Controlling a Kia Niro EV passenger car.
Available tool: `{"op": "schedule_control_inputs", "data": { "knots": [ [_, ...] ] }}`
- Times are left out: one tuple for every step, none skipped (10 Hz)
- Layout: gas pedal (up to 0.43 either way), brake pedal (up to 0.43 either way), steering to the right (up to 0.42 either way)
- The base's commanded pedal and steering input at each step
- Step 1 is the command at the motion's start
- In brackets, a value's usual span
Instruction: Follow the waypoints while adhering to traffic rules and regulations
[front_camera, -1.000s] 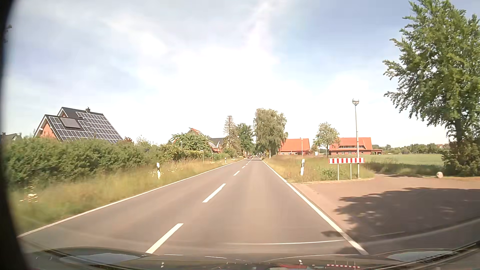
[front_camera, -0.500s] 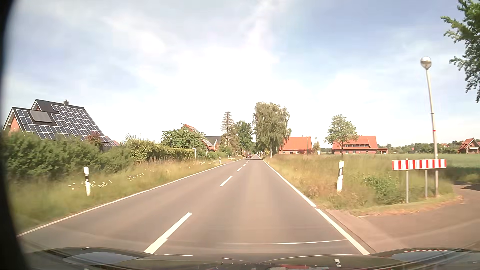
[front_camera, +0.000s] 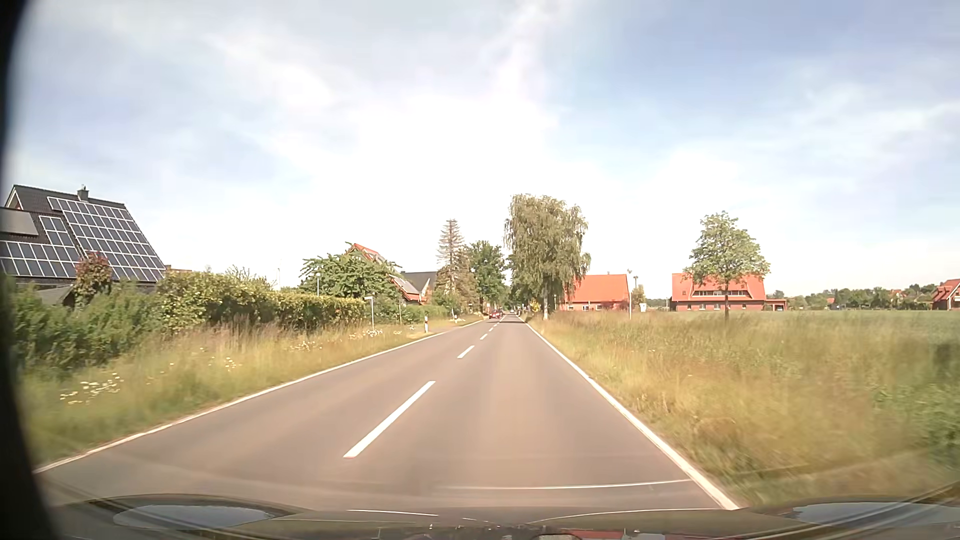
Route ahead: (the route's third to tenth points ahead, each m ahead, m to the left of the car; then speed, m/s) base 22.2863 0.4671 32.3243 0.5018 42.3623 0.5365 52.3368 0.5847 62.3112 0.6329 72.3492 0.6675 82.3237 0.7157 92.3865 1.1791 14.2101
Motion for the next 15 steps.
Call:
{"op": "schedule_control_inputs", "data": {
  "knots": [
    [0.000,0.220,-0.001],
    [0.000,0.220,-0.001],
    [0.000,0.207,-0.001],
    [0.000,0.195,-0.001],
    [0.000,0.183,-0.001],
    [0.000,0.159,0.000],
    [0.000,0.140,0.000],
    [0.000,0.104,0.001],
    [0.000,0.049,0.001],
    [0.000,0.018,0.001],
    [0.000,0.006,0.000],
    [0.000,0.000,-0.003],
    [0.000,0.000,-0.003],
    [0.000,0.000,-0.003],
    [0.000,0.000,-0.003]
  ]
}}
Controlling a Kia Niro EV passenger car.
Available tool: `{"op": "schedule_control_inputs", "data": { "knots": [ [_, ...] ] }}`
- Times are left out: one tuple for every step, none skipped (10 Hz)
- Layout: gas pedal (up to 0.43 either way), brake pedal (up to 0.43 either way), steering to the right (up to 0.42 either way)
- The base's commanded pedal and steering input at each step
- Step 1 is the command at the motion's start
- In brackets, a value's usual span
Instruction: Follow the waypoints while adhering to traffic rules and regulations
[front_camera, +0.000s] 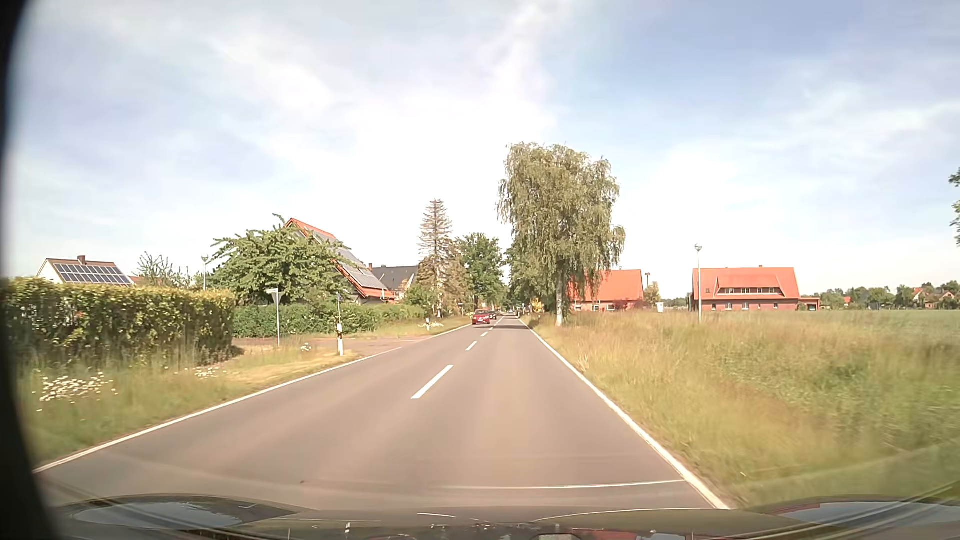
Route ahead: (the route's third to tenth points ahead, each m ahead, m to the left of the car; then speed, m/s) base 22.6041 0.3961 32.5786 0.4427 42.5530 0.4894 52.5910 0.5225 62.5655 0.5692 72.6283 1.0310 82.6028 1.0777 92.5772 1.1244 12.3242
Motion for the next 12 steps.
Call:
{"op": "schedule_control_inputs", "data": {
  "knots": [
    [0.000,0.000,-0.002],
    [0.000,0.000,-0.002],
    [0.000,0.000,-0.001],
    [0.000,0.000,-0.002],
    [0.000,0.000,-0.001],
    [0.000,0.000,-0.001],
    [0.028,0.000,-0.001],
    [0.039,0.000,-0.001],
    [0.039,0.000,-0.001],
    [0.039,0.000,-0.001],
    [0.039,0.000,-0.001],
    [0.039,0.000,-0.001]
  ]
}}
